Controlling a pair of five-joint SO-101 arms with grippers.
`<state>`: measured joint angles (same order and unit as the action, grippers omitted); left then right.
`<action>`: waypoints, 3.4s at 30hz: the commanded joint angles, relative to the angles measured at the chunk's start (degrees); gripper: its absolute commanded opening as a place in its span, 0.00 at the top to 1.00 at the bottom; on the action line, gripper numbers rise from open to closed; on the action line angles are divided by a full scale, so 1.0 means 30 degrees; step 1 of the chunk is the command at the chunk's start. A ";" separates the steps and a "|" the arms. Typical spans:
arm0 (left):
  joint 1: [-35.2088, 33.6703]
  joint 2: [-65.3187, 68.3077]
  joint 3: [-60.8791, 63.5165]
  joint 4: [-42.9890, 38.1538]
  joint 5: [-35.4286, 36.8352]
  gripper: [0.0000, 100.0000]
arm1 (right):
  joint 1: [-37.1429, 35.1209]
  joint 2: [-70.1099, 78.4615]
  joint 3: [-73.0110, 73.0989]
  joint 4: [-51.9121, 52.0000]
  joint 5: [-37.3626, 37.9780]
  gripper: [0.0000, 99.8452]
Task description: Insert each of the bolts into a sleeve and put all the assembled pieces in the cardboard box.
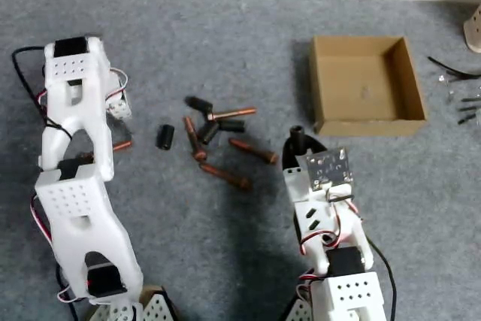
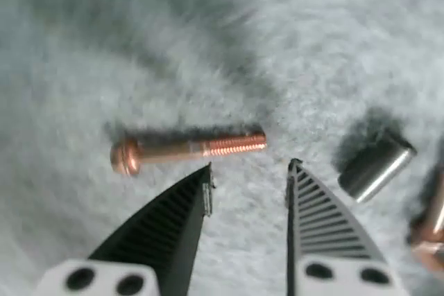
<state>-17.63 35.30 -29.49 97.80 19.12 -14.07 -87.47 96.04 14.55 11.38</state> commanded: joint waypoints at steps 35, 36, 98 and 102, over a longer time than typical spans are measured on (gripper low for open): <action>-0.2828 -0.0190 0.6725 -0.8381 1.4066 0.83 | 0.0132 -0.0366 0.1656 -0.0835 0.0000 0.99; -0.2769 -0.0190 0.6725 -0.8352 1.4066 0.83 | 0.0132 -0.0366 0.1656 -0.0835 0.0000 0.99; 0.9744 -3.7758 3.3363 -2.5553 0.2725 1.00 | -0.4557 0.2945 0.2418 -0.3560 0.1582 0.99; 1.0593 -3.9429 3.6059 -2.9187 0.4484 1.00 | -0.4557 0.2945 0.2418 -0.3560 0.1582 0.99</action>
<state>12.09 -78.55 75.56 19.03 28.70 -27.08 -78.77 96.04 4.26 15.34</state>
